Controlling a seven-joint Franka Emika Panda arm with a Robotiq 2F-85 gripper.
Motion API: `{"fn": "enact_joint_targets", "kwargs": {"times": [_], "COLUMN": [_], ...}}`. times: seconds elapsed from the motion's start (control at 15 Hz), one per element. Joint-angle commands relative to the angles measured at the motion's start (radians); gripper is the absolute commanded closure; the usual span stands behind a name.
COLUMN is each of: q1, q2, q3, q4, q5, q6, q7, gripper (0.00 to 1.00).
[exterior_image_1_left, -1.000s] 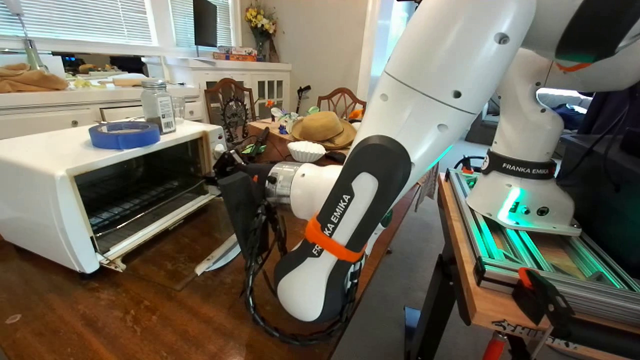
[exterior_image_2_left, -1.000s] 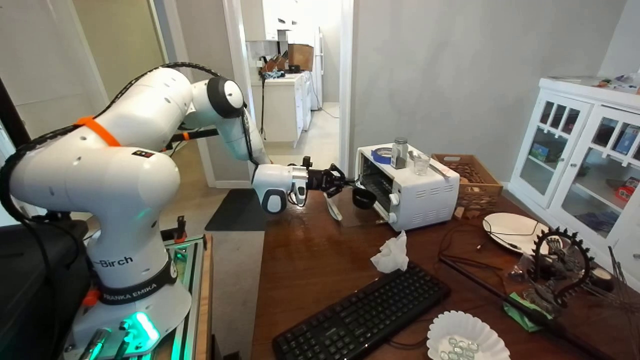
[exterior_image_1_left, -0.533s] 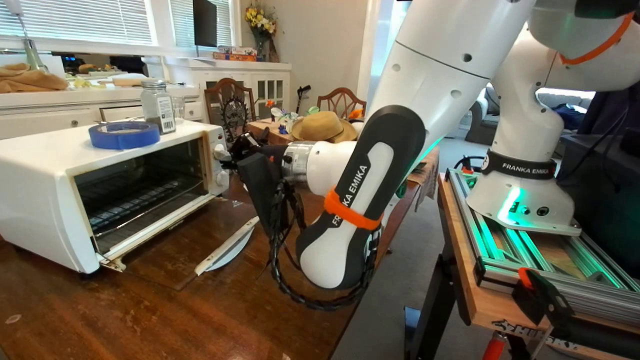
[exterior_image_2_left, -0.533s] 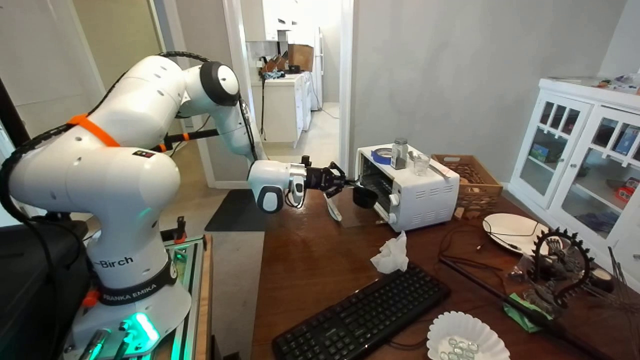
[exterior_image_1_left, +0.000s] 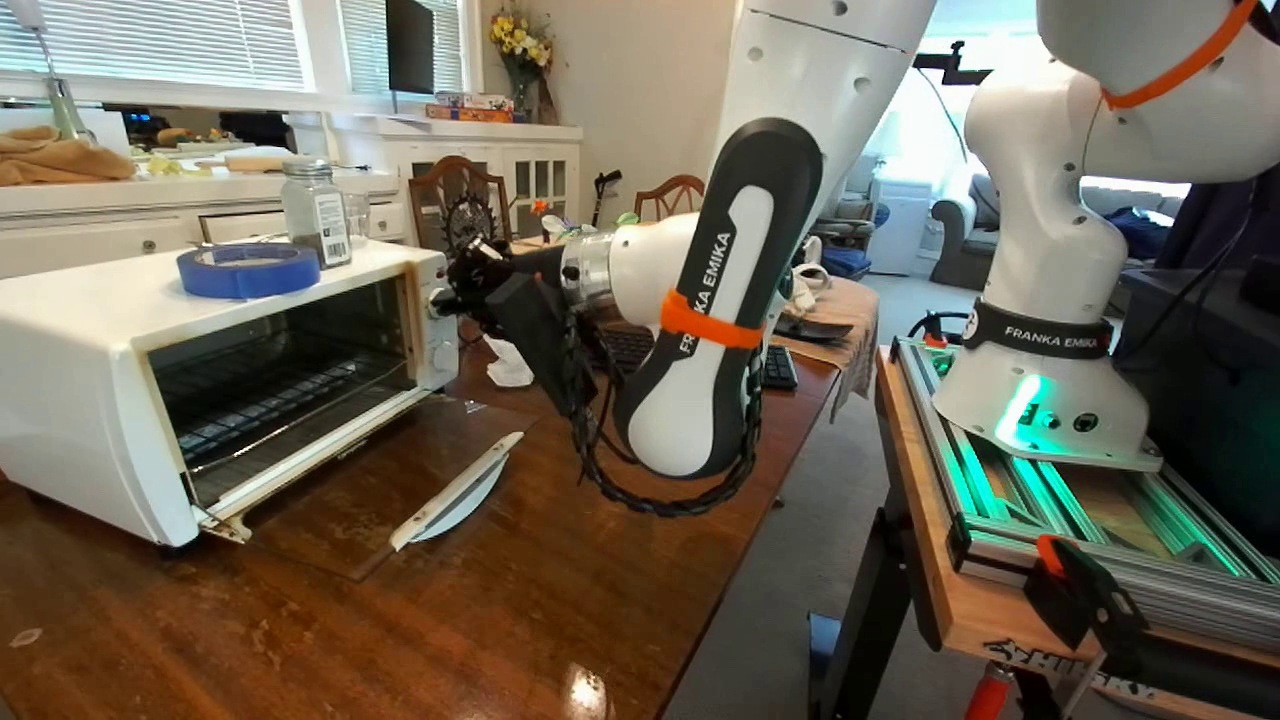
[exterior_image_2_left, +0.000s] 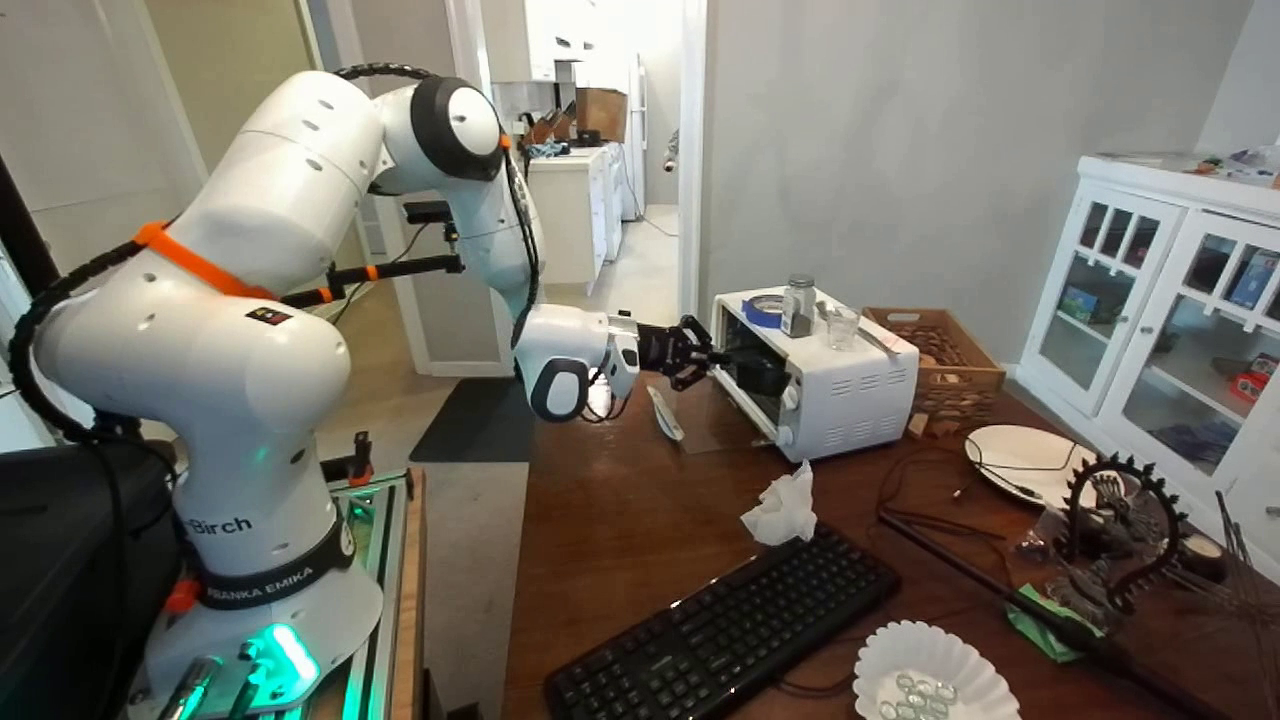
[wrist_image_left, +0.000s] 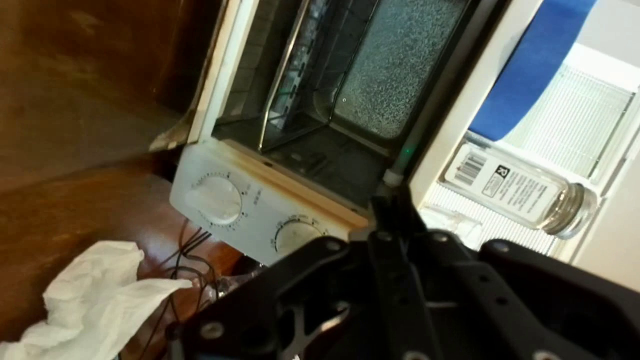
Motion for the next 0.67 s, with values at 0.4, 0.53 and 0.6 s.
{"fn": "enact_joint_targets", "kwargs": {"times": [0.4, 0.53, 0.6], "q1": [-0.283, -0.344, -0.366], "q2": [-0.217, -0.256, -0.266], "q3": [0.211, 0.279, 0.298], "q4": [-0.187, -0.221, -0.232], "q5": [-0.181, -0.188, -0.192], "q6": [0.034, 0.024, 0.019], "q7": [-0.345, -0.412, -0.438], "gripper": [0.98, 0.98, 0.98]}}
